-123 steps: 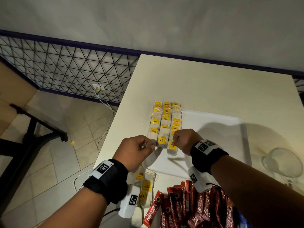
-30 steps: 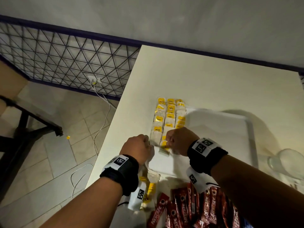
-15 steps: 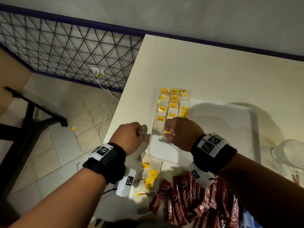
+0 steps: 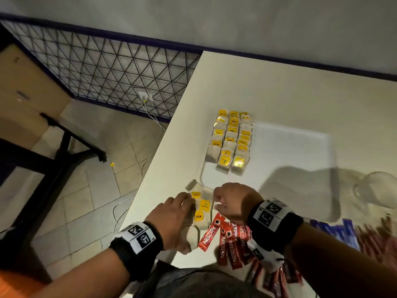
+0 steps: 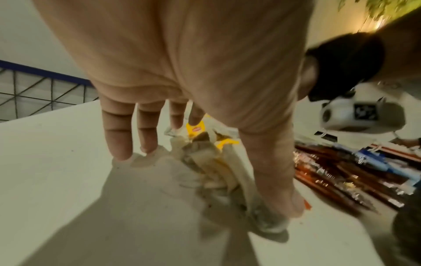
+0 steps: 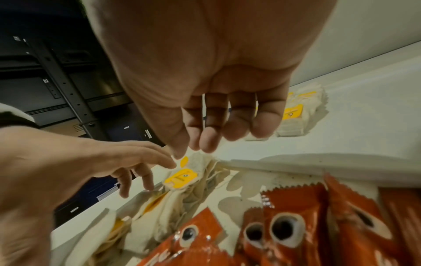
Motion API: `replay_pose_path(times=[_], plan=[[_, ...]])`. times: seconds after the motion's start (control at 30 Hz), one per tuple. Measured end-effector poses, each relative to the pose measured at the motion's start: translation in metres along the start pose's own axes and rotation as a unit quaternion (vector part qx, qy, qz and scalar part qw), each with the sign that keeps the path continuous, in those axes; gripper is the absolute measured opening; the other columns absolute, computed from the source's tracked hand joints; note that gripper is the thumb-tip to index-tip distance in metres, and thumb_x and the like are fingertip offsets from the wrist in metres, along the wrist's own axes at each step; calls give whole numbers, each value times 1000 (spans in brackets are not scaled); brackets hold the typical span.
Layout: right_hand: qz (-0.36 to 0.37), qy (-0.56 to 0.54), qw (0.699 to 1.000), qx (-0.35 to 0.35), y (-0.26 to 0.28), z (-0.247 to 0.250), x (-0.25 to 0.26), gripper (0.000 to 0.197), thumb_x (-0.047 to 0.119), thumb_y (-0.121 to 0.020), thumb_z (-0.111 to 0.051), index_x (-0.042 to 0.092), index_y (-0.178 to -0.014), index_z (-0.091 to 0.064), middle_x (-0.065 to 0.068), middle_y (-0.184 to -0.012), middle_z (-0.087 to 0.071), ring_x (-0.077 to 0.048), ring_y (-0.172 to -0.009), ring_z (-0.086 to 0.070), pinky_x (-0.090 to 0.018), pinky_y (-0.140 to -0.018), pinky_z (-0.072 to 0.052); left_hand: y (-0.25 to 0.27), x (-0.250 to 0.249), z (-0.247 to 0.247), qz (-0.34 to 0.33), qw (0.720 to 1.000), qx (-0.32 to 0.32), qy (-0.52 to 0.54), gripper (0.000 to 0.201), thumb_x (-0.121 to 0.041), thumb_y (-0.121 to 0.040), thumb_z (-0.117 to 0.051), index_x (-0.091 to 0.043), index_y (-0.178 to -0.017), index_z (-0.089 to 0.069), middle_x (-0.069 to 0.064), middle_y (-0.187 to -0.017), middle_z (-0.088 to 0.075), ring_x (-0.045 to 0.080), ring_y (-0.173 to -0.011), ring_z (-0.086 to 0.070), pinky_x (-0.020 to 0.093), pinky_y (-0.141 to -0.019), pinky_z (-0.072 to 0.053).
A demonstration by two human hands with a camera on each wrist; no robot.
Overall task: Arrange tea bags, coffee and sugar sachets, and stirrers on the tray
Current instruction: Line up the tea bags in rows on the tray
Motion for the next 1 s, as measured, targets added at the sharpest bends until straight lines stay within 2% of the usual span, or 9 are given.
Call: replay_pose_path(times=[0.07, 0.1, 0.2, 0.33, 0.43, 0.5, 0.67, 0.87, 1.0], plan=[[3, 1, 1000, -5, 6, -3, 2, 24, 38, -94, -46, 25, -113, -53, 1, -113, -56, -21, -103, -53, -29, -76, -36, -5, 3, -2, 21, 999, -24, 10, 125, -53, -59, -83, -18, -151, -5, 2, -155, -10, 26, -126, -41, 37, -101, -44], [2, 2, 1000, -8, 9, -4, 2, 24, 39, -94, -46, 26, -113, -53, 2, -113, -56, -20, -102, -54, -28, -75, -35, -9, 4, 2, 20, 999, -45, 16, 120, -50, -64, -82, -19, -151, -5, 2, -155, -9, 26, -126, -42, 37, -101, -45], [-10, 1, 1000, -23, 19, -4, 0, 22, 40, -93, -47, 27, -110, -53, 3, -111, -57, -18, -99, -54, -27, -73, -34, -19, 2, 22, 3, 994, -108, 4, 85, -46, -84, -63, -22, -150, -14, 2, -154, -16, 28, -122, -47, 38, -94, -47], [-28, 3, 999, -31, 37, -4, -5, 25, 43, -93, -48, 26, -110, -55, 4, -110, -57, -18, -100, -54, -27, -75, -37, -29, -19, 30, -43, 996, -68, -38, 104, -57, -61, -78, -27, -144, -23, 0, -152, -21, 27, -128, -38, 40, -99, -43], [-32, -3, 999, -41, 49, -3, -7, 24, 41, -93, -48, 26, -109, -56, 3, -109, -58, -18, -98, -55, -28, -76, -41, -31, -37, 25, -62, 996, -39, -57, 103, -55, -64, -79, -31, -144, -20, 1, -155, -18, 31, -140, -23, 49, -103, -41], [-33, -9, 998, -44, 55, -2, -7, 23, 41, -93, -48, 25, -107, -57, 4, -107, -58, -17, -96, -55, -29, -77, -44, -34, -39, 19, -54, 995, -42, -67, 93, -50, -70, -76, -31, -144, -23, 1, -153, -22, 35, -142, -20, 50, -103, -43], [-46, -22, 997, -57, 69, 1, -17, 17, 39, -93, -49, 27, -101, -57, 10, -92, -50, -13, -86, -50, -28, -71, -39, -40, -39, 16, -43, 996, -46, -69, 70, -49, -78, -66, -30, -139, -35, 1, -144, -35, 28, -126, -40, 42, -88, -51], [-49, -23, 997, -56, 72, 2, -19, 19, 38, -94, -48, 26, -105, -57, 9, -92, -48, -13, -87, -47, -27, -72, -37, -41, -46, 18, -41, 994, -12, -104, 59, -47, -82, -62, -29, -133, -40, 5, -134, -43, 28, -116, -49, 42, -90, -43], [-55, -20, 997, -55, 71, 4, -19, 19, 39, -94, -48, 26, -106, -56, 8, -93, -49, -13, -87, -47, -27, -73, -38, -40, -49, 18, -49, 994, -1, -101, 48, -46, -82, -61, -28, -124, -46, 4, -121, -49, 26, -106, -52, 39, -79, -42]])
Point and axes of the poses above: each hand's wrist, its own y-axis away from the middle knuckle, its own z-axis out of the back of the hand, x = y × z, the point moved 9 cm from there along -y, towards the middle knuckle
